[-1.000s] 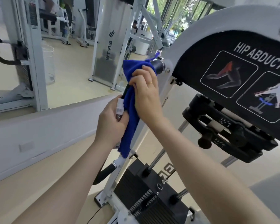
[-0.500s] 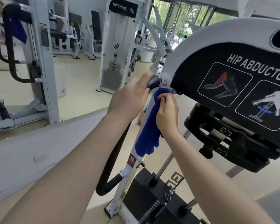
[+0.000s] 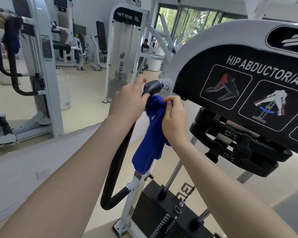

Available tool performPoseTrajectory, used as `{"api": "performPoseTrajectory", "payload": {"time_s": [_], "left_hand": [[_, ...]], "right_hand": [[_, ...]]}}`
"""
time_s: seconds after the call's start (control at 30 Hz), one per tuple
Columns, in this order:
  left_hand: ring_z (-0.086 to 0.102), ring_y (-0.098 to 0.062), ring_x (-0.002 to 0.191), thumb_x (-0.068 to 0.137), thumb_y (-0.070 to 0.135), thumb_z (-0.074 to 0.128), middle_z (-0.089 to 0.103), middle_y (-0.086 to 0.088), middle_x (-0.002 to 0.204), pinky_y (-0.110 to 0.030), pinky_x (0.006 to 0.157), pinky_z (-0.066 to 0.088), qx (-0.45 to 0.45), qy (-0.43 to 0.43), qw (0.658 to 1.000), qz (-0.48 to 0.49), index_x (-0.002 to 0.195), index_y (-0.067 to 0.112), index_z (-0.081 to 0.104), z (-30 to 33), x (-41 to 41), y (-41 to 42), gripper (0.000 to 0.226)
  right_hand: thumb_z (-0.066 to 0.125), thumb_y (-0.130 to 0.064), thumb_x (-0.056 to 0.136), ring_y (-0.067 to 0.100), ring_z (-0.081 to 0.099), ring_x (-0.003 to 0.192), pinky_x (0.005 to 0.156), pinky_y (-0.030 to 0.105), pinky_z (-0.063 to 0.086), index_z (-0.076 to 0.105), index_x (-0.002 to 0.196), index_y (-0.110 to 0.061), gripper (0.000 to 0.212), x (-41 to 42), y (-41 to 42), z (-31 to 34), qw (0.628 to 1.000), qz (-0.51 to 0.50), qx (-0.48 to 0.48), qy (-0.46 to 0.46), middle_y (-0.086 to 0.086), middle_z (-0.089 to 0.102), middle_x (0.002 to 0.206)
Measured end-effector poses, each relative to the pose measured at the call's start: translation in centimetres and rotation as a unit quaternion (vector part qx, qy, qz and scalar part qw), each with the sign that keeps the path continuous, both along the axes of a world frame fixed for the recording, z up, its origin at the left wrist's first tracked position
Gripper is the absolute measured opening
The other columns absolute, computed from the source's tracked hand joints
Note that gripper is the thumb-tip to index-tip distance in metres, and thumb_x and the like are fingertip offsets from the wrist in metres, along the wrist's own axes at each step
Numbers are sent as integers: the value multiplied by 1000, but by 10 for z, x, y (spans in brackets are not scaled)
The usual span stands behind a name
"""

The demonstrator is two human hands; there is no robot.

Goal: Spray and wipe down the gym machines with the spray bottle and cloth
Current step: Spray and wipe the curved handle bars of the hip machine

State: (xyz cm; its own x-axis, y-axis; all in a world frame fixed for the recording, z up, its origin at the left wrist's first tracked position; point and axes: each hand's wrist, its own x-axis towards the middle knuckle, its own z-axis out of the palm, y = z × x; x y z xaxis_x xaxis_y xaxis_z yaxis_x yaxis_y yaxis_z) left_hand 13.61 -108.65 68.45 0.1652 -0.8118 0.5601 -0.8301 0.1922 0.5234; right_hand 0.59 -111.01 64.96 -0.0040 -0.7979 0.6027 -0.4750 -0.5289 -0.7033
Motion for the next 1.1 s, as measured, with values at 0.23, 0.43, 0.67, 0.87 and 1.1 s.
{"api": "performPoseTrajectory", "payload": {"time_s": [0.23, 0.43, 0.67, 0.87, 1.1], "left_hand": [[58, -19, 74, 89, 30, 60, 58, -3, 93, -29, 64, 40, 84, 174, 981, 11, 143, 24, 24, -67, 15, 24, 66], [58, -28, 75, 90, 25, 57, 60, -8, 86, -34, 59, 44, 111, 166, 980, 15, 110, 17, 49, -97, 29, 31, 23], [63, -23, 76, 90, 26, 58, 64, -1, 104, -45, 68, 57, 101, 213, 971, -41, 115, 28, 46, -103, 36, 41, 28], [63, -23, 81, 93, 28, 54, 63, -3, 99, -36, 67, 54, 59, 243, 967, -39, 117, 27, 44, -111, 31, 33, 26], [63, -10, 74, 93, 19, 54, 66, 4, 105, -28, 68, 53, 21, 337, 941, -15, 136, 33, 36, -131, 34, 29, 49]], "right_hand": [[44, 2, 89, 16, 53, 86, 87, 24, 38, 62, 96, 2, 19, 47, -16, 25, 966, 59, -220, 123, 10, 61, 92], [41, 3, 88, 23, 57, 78, 81, 26, 32, 60, 81, -6, 22, 51, -54, 36, 955, -3, -202, 219, 6, 64, 78], [37, -8, 95, 24, 52, 90, 82, 29, 41, 56, 97, -3, 19, 34, -56, 44, 988, -62, -76, 120, 9, 55, 94], [56, -7, 81, 31, 60, 97, 93, 37, 36, 62, 82, -8, 7, 41, -32, -1, 816, 87, -384, 423, 8, 67, 91], [46, -18, 83, 39, 54, 113, 101, 49, 33, 67, 100, -7, 29, 72, -26, -18, 872, -48, -363, 324, 10, 66, 107]]}}
